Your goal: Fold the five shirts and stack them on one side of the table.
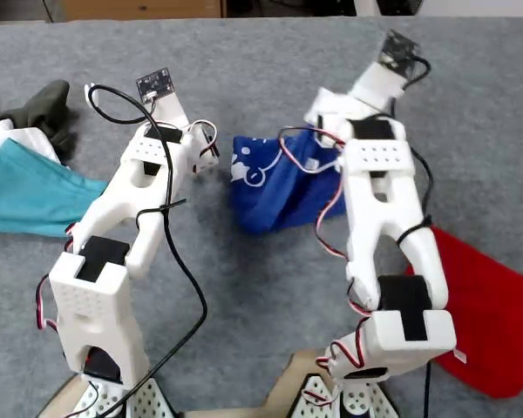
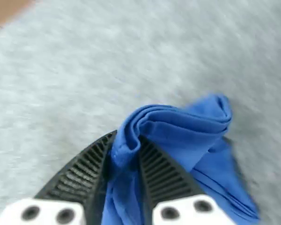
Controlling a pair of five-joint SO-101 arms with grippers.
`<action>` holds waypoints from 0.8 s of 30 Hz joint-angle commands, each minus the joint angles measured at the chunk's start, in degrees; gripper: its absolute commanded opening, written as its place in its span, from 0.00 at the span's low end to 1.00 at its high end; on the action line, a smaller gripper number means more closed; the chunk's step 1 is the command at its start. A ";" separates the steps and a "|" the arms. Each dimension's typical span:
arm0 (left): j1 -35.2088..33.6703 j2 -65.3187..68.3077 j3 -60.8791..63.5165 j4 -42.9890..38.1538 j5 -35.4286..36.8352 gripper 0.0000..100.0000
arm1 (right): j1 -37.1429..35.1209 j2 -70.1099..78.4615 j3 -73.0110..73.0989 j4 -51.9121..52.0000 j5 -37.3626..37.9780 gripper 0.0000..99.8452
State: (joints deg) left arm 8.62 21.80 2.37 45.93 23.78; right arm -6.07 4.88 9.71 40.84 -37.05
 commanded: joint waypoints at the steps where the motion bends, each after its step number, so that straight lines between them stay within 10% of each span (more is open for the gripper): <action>1: -0.35 -0.22 -2.37 0.26 0.62 0.14 | -3.03 -0.40 -4.18 -1.76 0.62 0.00; 24: -0.53 -2.15 -9.05 8.44 1.93 0.14 | 4.79 1.19 14.37 -1.67 11.78 0.00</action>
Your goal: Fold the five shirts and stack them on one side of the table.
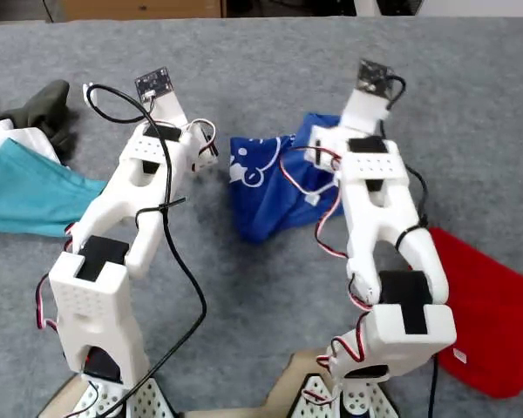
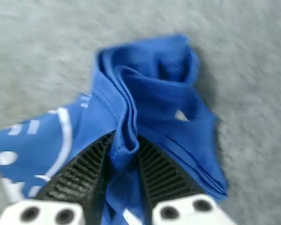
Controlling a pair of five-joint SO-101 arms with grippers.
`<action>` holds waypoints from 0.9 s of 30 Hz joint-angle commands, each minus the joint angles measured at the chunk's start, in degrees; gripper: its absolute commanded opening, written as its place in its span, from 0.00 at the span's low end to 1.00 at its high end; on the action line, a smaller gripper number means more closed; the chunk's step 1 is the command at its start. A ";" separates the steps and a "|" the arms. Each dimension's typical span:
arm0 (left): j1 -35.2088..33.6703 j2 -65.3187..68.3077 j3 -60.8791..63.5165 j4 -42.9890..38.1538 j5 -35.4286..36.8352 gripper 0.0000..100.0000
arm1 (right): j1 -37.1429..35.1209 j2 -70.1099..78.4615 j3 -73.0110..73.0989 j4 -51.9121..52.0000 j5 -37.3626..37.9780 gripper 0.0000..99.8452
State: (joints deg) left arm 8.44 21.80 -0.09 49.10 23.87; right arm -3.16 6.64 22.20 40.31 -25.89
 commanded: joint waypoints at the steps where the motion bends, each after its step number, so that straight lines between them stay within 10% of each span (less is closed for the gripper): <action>1: -0.18 -2.51 -8.79 8.18 2.64 0.14 | 2.24 -0.57 2.42 -1.23 0.62 0.00; 7: 4.84 -3.74 -21.80 19.34 3.87 0.14 | 4.70 -0.13 2.95 -1.23 0.62 0.00; 27: 6.59 15.96 -29.27 8.44 7.38 0.14 | 5.05 -0.13 3.21 -1.23 0.70 0.00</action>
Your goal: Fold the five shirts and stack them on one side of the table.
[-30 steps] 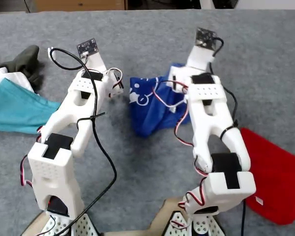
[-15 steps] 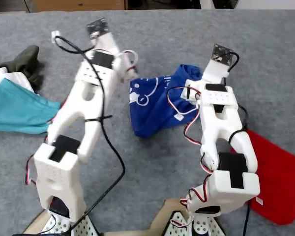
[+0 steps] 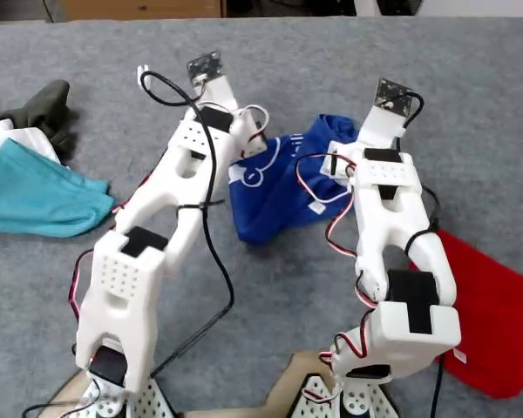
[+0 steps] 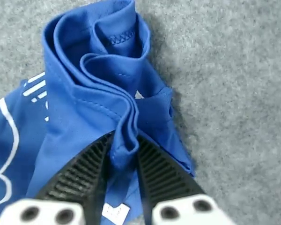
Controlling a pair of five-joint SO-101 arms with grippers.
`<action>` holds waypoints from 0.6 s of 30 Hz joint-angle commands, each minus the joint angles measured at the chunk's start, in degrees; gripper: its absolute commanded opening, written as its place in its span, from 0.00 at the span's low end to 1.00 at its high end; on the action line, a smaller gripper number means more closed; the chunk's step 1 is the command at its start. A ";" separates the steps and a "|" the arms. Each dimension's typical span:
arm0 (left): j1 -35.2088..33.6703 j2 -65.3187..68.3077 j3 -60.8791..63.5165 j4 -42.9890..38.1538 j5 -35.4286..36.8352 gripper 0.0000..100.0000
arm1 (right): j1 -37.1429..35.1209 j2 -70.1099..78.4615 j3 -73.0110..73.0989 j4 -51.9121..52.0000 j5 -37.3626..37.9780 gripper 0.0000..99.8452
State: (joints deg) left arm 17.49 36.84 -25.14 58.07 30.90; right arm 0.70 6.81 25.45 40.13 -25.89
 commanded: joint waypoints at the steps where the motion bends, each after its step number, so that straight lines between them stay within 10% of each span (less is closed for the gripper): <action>1: -3.16 2.33 -5.19 -0.53 0.44 0.14 | 1.19 -0.31 -0.04 -1.05 0.70 0.00; 18: -8.97 24.22 -41.67 19.87 3.96 0.14 | 1.36 -0.75 -0.04 0.09 0.70 0.00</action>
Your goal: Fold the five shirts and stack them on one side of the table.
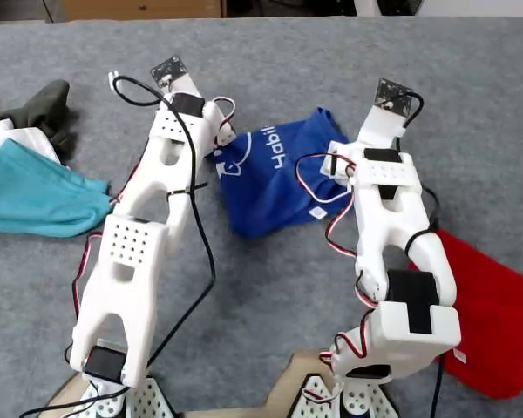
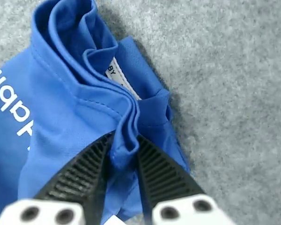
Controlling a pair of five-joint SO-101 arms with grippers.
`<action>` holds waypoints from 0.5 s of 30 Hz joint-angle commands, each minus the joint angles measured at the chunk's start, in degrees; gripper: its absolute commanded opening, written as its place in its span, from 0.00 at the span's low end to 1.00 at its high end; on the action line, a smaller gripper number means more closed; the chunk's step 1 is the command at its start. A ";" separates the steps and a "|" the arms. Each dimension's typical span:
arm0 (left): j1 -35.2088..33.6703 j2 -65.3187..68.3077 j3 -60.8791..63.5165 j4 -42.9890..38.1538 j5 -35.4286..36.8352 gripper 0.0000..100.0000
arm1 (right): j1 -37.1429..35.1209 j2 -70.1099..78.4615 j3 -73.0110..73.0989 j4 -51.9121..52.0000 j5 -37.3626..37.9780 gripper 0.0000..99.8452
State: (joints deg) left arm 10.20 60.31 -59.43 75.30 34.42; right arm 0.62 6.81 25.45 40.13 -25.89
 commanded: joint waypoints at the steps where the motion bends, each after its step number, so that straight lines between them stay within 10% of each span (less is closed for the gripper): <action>1: -1.58 1.71 -9.14 3.52 0.35 0.14 | 1.89 -0.75 -0.31 1.41 1.32 0.00; 15: -1.23 7.96 -19.78 7.56 0.26 0.14 | 2.68 6.55 -4.97 9.76 3.69 0.18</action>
State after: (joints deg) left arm 10.02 69.19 -76.40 82.68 34.42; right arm 2.73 11.21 23.87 50.95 -22.37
